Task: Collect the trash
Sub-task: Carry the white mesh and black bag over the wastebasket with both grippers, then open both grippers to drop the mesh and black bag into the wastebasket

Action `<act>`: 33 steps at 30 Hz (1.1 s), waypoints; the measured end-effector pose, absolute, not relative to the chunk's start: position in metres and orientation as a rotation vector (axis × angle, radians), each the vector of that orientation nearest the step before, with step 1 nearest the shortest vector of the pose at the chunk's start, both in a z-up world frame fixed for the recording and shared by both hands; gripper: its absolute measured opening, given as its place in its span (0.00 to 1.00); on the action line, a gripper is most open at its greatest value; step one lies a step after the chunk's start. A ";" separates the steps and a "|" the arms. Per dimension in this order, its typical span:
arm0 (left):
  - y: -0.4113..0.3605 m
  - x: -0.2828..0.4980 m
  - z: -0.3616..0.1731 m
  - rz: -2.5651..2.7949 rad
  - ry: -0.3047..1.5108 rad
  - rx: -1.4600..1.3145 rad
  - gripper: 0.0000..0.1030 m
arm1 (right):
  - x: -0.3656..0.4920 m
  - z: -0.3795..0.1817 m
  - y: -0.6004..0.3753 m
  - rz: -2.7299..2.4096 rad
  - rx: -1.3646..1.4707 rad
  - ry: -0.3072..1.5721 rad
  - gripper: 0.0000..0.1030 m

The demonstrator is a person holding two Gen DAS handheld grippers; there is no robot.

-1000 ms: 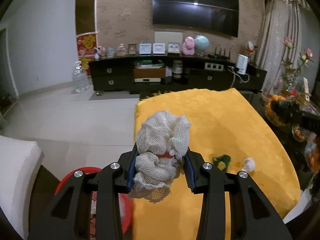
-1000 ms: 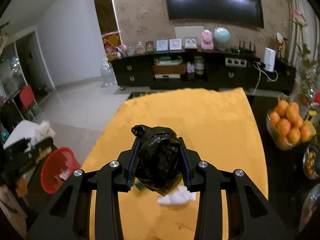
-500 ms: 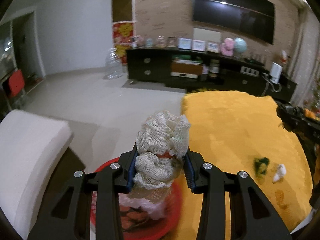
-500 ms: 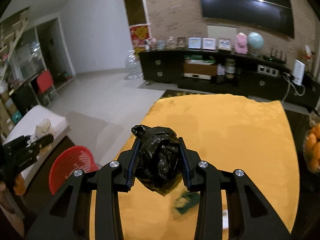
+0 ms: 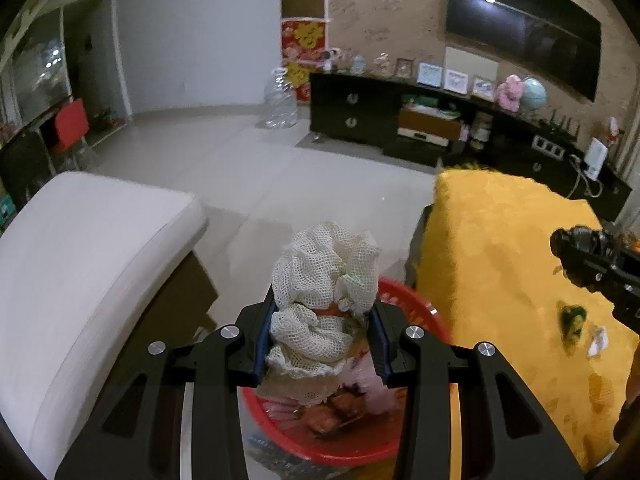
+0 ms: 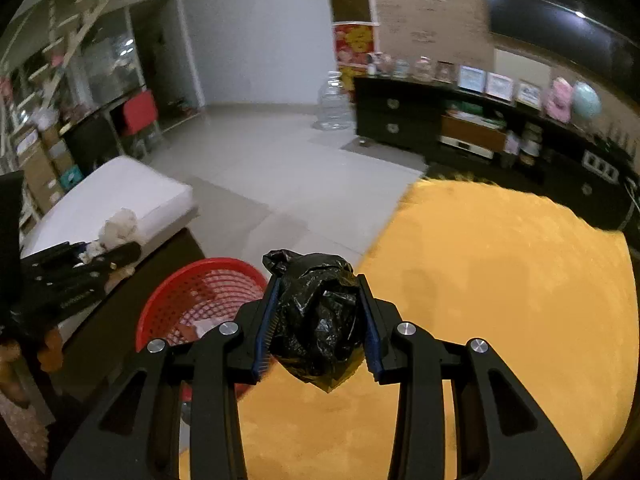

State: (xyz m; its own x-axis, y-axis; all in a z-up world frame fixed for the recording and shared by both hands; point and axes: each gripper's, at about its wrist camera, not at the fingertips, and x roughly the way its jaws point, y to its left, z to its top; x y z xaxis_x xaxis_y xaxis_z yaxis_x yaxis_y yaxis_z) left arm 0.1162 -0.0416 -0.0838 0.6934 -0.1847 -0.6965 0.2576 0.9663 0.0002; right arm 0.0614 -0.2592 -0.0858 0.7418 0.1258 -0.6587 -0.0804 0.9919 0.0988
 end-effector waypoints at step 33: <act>-0.032 0.126 -0.115 -0.212 0.852 0.100 0.74 | 0.090 -0.110 -0.212 0.284 0.189 0.796 0.64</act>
State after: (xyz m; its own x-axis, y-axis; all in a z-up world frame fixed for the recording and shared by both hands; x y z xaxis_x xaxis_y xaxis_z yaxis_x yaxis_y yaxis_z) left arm 0.1258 -0.0316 -0.1154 0.6387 -0.1456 -0.7555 0.2253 0.9743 0.0027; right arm 0.0897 -0.2121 -0.1101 0.6648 0.3201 -0.6749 -0.1788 0.9455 0.2722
